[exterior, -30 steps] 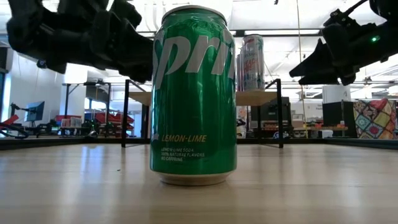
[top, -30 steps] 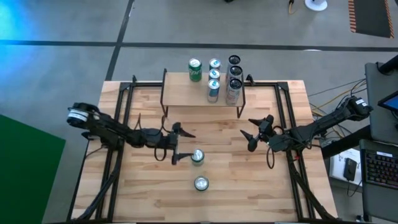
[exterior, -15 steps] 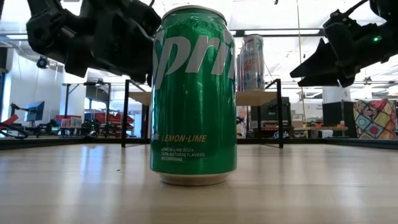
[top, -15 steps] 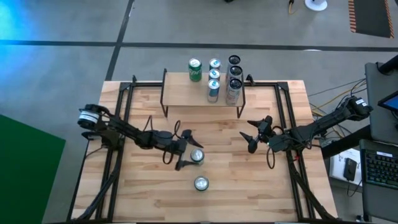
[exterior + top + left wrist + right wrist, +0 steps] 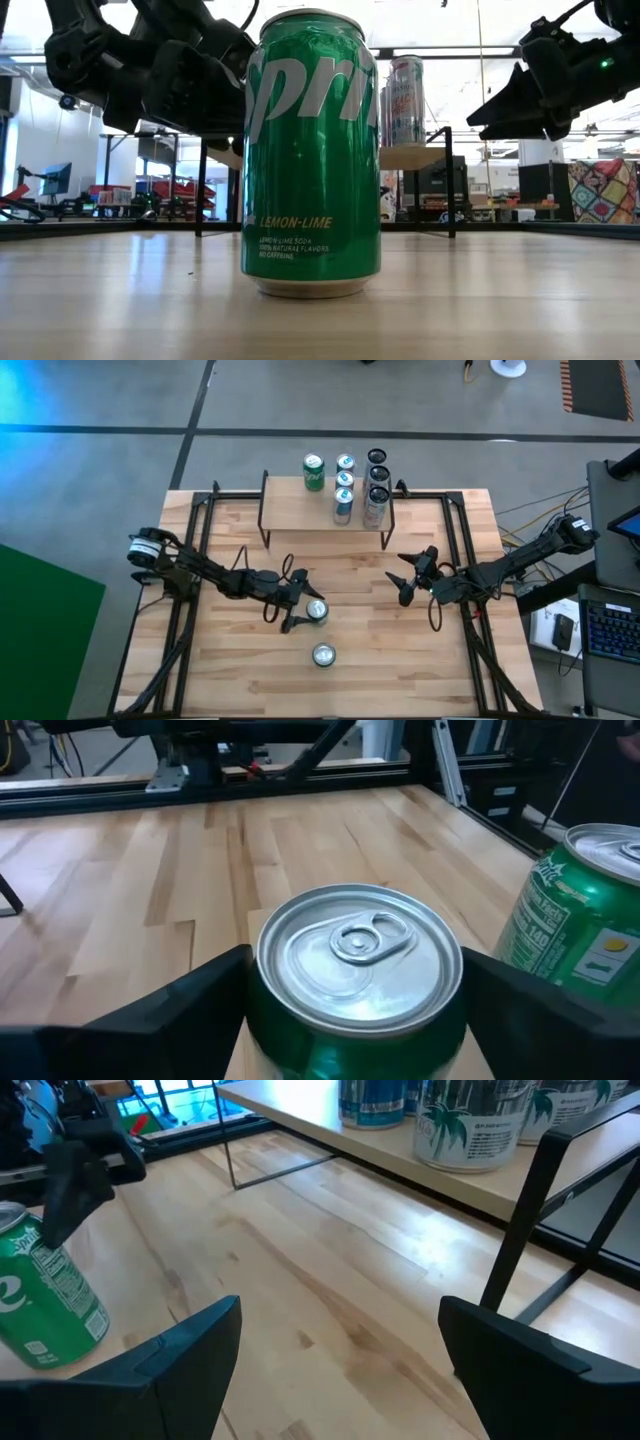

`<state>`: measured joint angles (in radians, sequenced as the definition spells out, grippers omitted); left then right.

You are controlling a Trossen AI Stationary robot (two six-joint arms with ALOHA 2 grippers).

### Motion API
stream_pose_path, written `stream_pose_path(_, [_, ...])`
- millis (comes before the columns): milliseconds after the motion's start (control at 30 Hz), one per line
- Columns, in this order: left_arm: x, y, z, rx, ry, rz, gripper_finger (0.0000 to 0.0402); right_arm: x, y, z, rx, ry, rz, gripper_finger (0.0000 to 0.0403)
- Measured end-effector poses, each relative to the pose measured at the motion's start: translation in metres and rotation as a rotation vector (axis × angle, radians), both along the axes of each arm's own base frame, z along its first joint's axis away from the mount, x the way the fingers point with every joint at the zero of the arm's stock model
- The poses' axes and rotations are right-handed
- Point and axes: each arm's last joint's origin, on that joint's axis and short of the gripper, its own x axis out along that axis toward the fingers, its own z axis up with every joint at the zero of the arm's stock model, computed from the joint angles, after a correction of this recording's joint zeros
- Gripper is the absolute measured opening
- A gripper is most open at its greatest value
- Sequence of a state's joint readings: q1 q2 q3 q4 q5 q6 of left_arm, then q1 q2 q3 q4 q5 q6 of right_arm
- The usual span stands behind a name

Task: Place canned beverage on shelf
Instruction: Put the top green soda can on the shelf aligned with the other green soda can

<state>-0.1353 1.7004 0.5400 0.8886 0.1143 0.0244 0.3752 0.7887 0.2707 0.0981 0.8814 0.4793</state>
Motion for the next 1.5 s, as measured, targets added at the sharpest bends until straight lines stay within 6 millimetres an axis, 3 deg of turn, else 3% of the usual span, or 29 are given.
stream_pose_path(333, [-0.001,0.002,0.005,-0.007,0.000,0.071,0.0293,0.000,0.000,0.000,0.000,0.000,0.000,0.0327])
stream_pose_path(600, [-0.011,0.021,0.043,0.004,-0.029,0.198,0.0293,-0.001,0.000,-0.001,0.009,0.006,-0.006,0.0327])
stream_pose_path(933, [-0.008,0.083,0.118,0.088,-0.020,0.458,0.0293,0.000,0.000,-0.001,0.012,0.001,-0.007,0.0327])
stream_pose_path(1233, [-0.010,0.135,0.162,0.127,-0.034,0.594,0.0293,-0.002,-0.001,-0.004,0.017,0.021,-0.014,0.0327])
stream_pose_path(1333, [-0.012,0.146,0.170,0.120,-0.052,0.604,0.0293,-0.003,-0.001,-0.006,0.023,0.023,-0.017,0.0327])
stream_pose_path(1500, [-0.017,0.160,0.166,0.109,-0.041,0.635,0.0293,-0.003,-0.001,-0.006,0.028,0.018,-0.019,0.0327])
